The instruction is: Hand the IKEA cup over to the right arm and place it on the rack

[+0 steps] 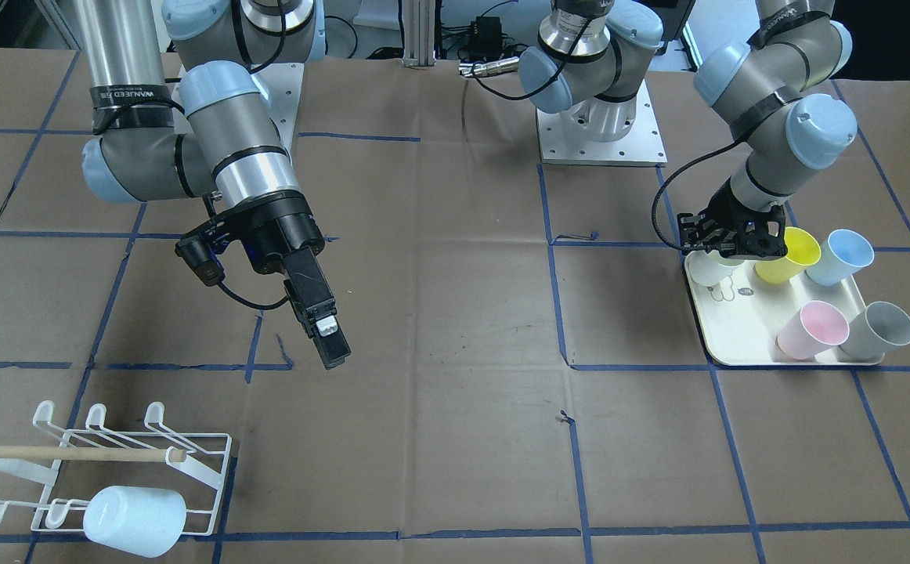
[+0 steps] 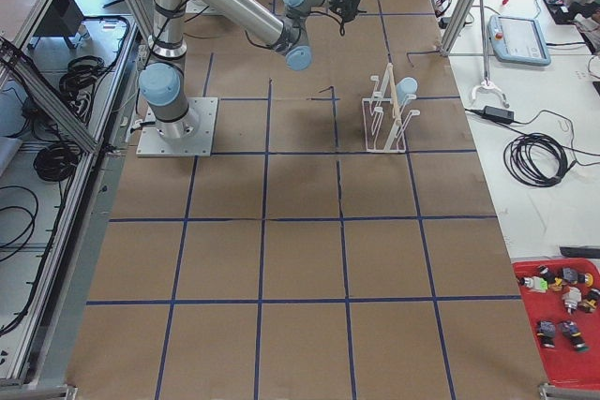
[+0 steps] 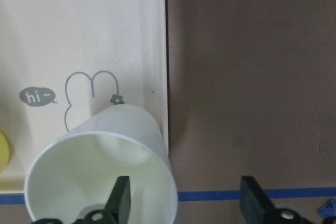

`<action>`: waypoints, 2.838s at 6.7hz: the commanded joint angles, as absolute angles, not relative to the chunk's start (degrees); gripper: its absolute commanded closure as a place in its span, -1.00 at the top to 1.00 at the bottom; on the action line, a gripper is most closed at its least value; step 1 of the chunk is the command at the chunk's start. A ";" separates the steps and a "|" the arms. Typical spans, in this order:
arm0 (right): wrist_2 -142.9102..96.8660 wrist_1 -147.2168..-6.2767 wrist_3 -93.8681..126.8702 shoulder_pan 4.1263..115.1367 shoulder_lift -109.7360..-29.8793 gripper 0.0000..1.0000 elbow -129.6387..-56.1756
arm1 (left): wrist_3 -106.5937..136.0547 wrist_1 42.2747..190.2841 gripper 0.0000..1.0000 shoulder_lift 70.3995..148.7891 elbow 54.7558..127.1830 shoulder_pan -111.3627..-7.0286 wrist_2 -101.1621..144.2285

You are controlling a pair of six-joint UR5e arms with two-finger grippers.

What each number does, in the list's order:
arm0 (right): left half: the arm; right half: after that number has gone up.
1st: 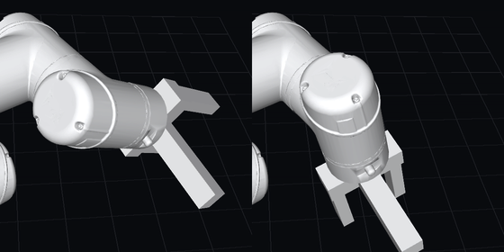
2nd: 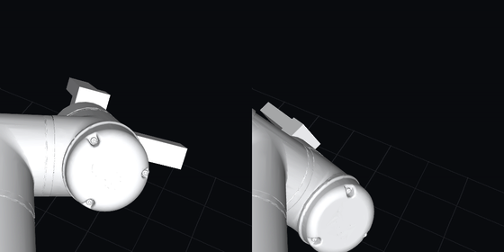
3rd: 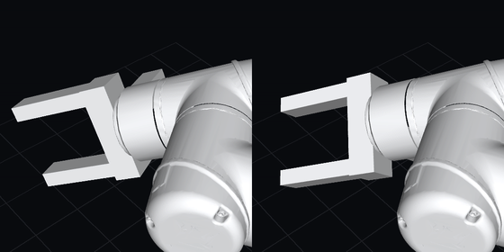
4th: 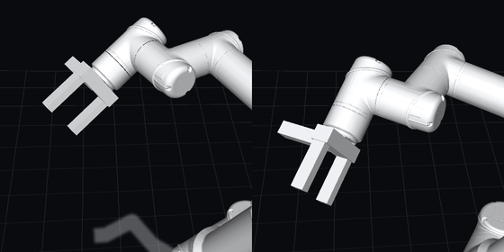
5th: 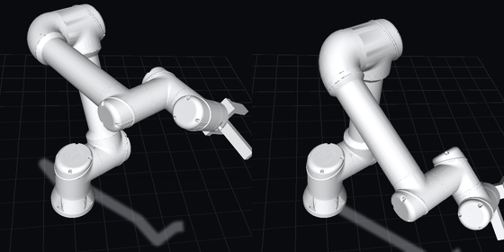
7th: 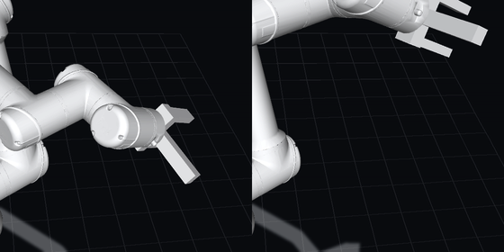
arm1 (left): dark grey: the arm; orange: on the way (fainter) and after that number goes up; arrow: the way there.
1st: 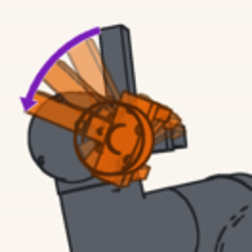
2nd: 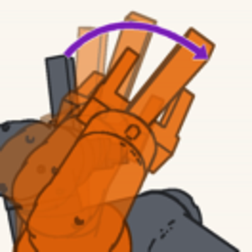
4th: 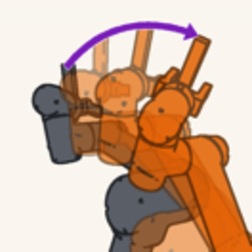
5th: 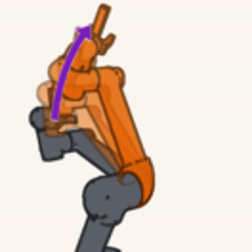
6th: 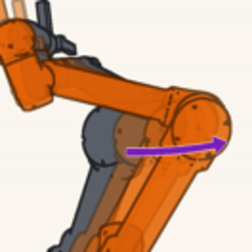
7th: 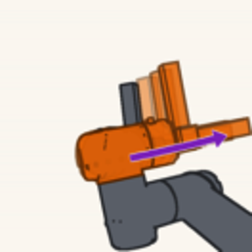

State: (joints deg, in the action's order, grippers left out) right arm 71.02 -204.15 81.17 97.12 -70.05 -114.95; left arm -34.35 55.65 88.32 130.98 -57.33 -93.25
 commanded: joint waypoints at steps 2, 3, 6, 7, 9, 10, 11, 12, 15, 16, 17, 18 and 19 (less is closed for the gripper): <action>71.02 -204.17 81.21 97.12 -70.05 1.00 -114.96 | -35.24 56.33 -1.00 87.72 128.68 -57.22 -97.20; 71.02 -204.08 81.12 97.12 -70.05 1.00 -114.96 | -35.24 58.17 -1.00 87.37 125.89 -57.39 -98.25; 71.02 -204.43 81.12 97.12 -69.09 1.00 -114.96 | -34.98 75.35 -1.00 88.15 103.26 -60.45 -90.82; 71.02 -204.43 81.12 97.12 -69.17 1.00 -114.96 | -35.07 76.63 -1.00 89.11 99.09 -62.47 -88.70; 71.02 -204.43 81.12 97.12 -69.34 1.00 -115.05 | -34.29 75.68 -1.00 89.04 95.37 -66.87 -75.40; 71.02 -204.43 81.21 97.12 -69.61 1.00 -115.05 | -34.19 74.28 -1.00 88.69 95.27 -68.45 -64.36; 71.02 -204.43 81.12 97.12 -69.17 1.00 -115.05 | -34.19 71.14 -1.00 88.94 96.49 -69.25 -52.68; 71.02 -204.52 81.21 97.12 -69.34 1.00 -114.96 | -34.28 67.28 -1.00 89.29 97.81 -69.69 -41.77; 71.19 -204.08 81.12 97.38 -70.05 1.00 -116.35 | -34.19 42.39 -1.00 91.22 110.51 -76.36 -29.12; 71.19 -204.78 81.21 98.34 -71.62 1.00 -120.11 | -31.84 32.10 -1.00 93.32 114.66 -77.59 -26.66; 71.19 -204.18 81.30 98.70 -76.59 1.00 -124.41 | -30.77 20.33 -1.00 97.34 116.09 -79.78 -26.46; 71.19 -203.91 81.82 98.70 -81.51 1.00 -127.15 | -23.10 6.64 -1.00 102.69 116.45 -83.81 -26.89; 71.10 -203.91 82.00 98.70 -84.00 1.00 -128.66 | -6.06 -14.46 -1.00 107.36 116.63 -85.15 -27.85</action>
